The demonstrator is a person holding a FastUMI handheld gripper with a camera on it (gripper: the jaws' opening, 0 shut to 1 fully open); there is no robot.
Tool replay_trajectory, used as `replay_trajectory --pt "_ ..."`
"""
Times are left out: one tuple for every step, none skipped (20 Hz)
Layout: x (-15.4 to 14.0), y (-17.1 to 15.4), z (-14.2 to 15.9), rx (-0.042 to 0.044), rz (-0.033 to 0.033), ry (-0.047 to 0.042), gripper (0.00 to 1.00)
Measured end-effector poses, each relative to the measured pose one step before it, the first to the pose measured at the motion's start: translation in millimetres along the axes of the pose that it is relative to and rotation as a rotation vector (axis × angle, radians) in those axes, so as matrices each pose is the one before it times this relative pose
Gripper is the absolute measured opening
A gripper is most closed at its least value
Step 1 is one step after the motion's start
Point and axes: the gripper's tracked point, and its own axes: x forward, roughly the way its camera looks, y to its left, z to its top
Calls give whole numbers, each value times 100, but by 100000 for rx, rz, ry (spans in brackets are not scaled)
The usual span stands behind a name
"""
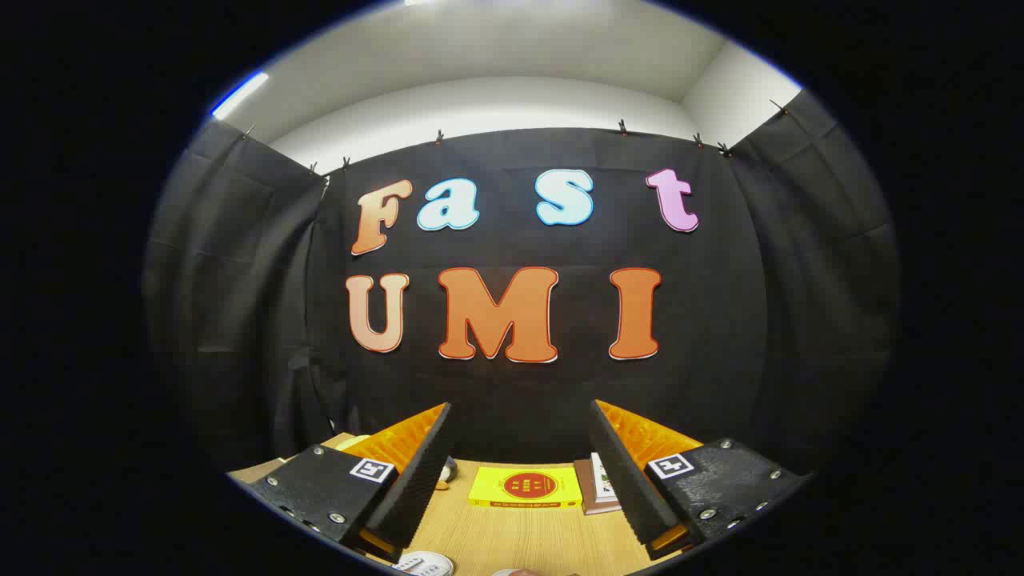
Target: Open the storage box then place both shoes into the box .Put the left shoe in first, then the right shoe, with the right side of both shoes facing outward in a uniform manner.
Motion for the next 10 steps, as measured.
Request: replay_trajectory --pt "-20 74 15 593 80 268 99" --pt "88 -27 -161 581 110 543 99" --pt "112 23 -161 357 194 539 99" --pt "12 -76 -58 96 -241 383 99" --pt "113 9 -12 -124 -292 -80 99" --pt "52 48 -45 -130 -326 -13 99" --pt "-3 157 -66 28 73 0 99" --pt "-15 230 -16 203 279 -193 100" --pt "-11 235 14 235 475 80 99" --pt "-18 195 -128 -95 544 156 99"
